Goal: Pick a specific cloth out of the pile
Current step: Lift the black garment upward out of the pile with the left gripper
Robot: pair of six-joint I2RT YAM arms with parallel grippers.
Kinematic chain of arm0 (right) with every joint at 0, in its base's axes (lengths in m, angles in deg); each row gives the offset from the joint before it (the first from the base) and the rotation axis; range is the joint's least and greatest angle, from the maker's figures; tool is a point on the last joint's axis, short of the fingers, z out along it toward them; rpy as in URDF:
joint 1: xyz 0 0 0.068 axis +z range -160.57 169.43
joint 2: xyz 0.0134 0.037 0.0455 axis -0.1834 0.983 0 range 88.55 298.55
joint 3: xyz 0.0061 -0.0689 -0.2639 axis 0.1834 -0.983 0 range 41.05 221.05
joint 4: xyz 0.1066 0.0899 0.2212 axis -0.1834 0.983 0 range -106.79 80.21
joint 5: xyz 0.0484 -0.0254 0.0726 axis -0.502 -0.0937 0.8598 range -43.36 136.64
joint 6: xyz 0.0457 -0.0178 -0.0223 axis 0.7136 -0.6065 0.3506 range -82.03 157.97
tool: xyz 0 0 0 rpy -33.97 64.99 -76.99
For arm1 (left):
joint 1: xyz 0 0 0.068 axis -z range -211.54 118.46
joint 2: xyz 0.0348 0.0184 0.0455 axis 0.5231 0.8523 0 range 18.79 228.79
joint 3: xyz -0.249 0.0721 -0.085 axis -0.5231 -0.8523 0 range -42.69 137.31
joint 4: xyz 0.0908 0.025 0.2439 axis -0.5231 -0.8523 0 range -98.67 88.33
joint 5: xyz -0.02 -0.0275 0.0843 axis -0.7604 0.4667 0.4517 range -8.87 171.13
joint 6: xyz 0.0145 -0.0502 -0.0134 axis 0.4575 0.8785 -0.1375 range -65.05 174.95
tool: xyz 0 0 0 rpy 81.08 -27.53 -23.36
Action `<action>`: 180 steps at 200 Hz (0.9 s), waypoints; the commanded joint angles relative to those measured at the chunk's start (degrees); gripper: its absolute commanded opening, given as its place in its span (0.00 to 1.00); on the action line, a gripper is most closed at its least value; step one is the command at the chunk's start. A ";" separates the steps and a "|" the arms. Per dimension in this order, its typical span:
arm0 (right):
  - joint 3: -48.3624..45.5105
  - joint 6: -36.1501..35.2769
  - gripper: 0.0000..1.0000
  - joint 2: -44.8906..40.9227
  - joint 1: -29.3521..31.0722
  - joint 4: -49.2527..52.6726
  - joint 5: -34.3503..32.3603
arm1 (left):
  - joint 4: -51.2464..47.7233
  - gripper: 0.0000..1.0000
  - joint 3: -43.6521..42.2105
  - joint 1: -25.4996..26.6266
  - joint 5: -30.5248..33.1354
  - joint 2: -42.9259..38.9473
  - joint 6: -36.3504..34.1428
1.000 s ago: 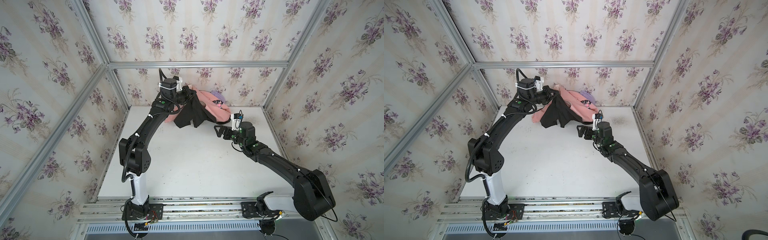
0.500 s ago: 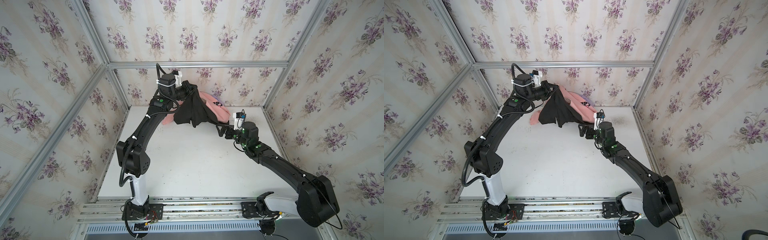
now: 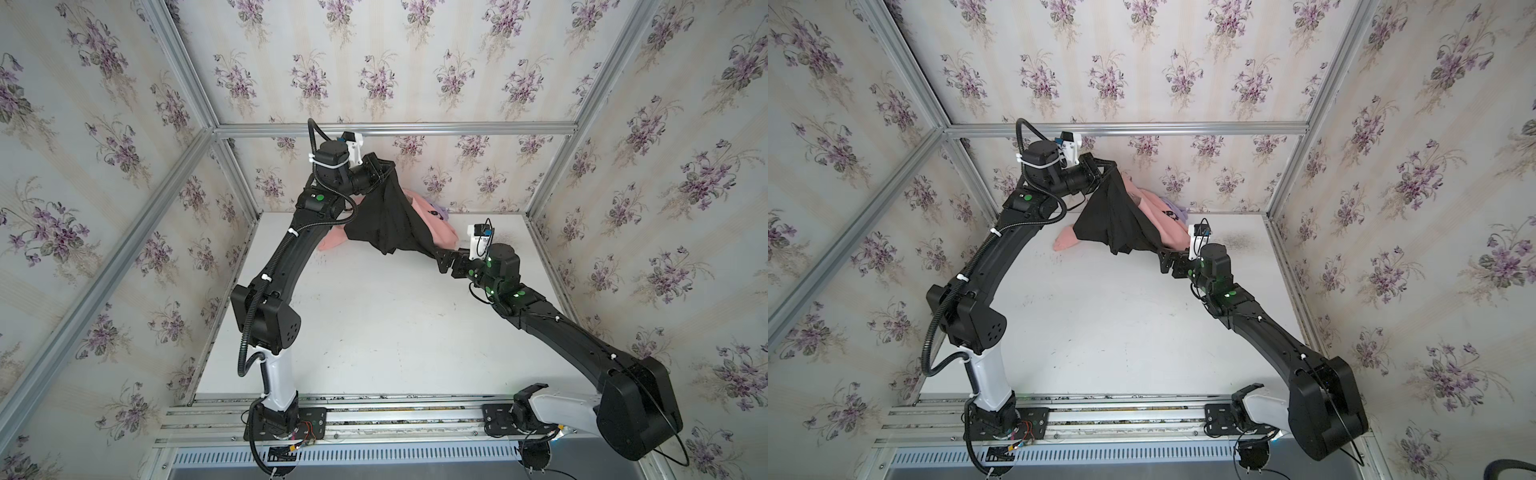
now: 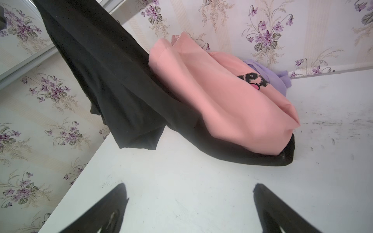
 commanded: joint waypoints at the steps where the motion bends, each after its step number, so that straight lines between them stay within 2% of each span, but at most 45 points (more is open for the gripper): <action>1: 0.34 -1.24 1.00 -0.61 0.10 -0.46 -1.11 | 5.55 0.02 3.25 0.05 -2.27 0.96 0.24; 41: -0.16 -4.78 1.00 -1.43 0.07 -1.58 -0.02 | 12.05 0.01 4.34 0.05 -6.52 1.62 -1.10; 121: -0.18 -9.10 0.99 -3.36 0.13 -2.59 -0.01 | 16.77 0.01 4.28 -0.03 -6.02 -0.63 -0.68; 180: -1.15 -11.24 0.98 -4.26 0.11 -4.11 1.05 | 24.22 0.01 0.56 -0.05 -5.55 -3.27 0.06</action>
